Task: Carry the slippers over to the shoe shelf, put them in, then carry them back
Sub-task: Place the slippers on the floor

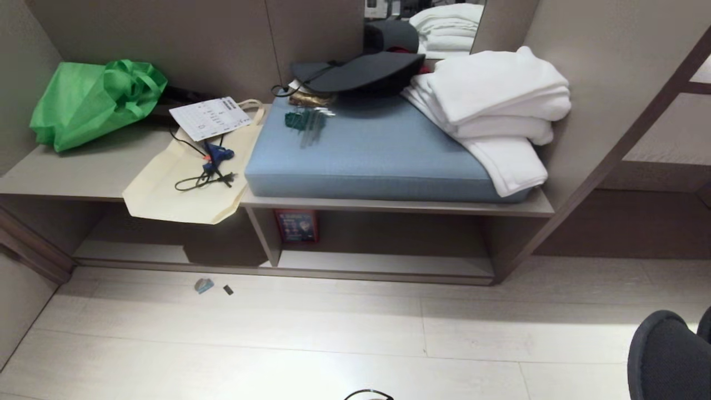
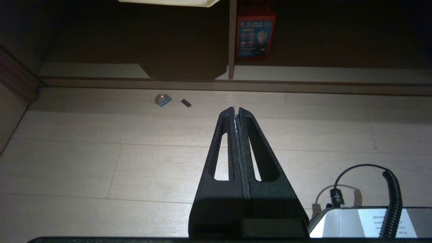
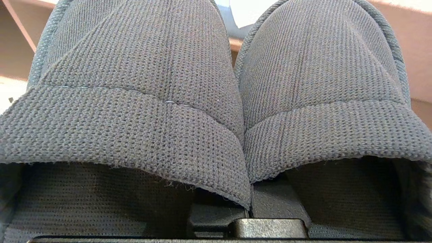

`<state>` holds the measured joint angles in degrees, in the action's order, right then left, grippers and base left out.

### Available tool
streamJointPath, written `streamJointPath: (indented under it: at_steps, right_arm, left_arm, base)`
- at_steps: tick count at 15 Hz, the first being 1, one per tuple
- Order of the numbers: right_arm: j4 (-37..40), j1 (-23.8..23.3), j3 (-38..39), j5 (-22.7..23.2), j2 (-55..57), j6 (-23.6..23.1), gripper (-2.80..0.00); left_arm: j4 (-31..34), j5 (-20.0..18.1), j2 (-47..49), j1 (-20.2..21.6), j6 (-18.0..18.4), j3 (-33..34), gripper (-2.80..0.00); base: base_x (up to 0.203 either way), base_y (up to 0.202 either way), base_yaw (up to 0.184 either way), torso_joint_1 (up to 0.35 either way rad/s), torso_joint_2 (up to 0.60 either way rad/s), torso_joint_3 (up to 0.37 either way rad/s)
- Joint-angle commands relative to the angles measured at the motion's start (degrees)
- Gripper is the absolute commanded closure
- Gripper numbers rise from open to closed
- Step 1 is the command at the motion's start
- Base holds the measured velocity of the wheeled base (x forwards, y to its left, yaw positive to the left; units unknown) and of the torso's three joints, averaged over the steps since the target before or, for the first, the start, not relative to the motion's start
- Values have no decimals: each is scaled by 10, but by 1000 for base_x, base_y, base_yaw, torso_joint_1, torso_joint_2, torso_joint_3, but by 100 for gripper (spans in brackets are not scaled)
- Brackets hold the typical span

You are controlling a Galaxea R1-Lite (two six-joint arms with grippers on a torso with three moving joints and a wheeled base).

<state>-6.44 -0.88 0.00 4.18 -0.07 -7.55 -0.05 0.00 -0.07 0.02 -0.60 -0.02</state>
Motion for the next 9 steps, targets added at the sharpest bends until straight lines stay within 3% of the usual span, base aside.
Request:
streamJointPath:
  at_steps: [1,9]
  right_arm:
    - [-1,0,1,0,1,-1,0]
    - [-1,0,1,1,1,-2,0]
  left_arm:
    - [0,0,1,0,0,-1,0]
    - [0,0,1,0,0,-1,0]
  base:
    - [0,0,0,2,4,201]
    - [0,0,0,2,2,203]
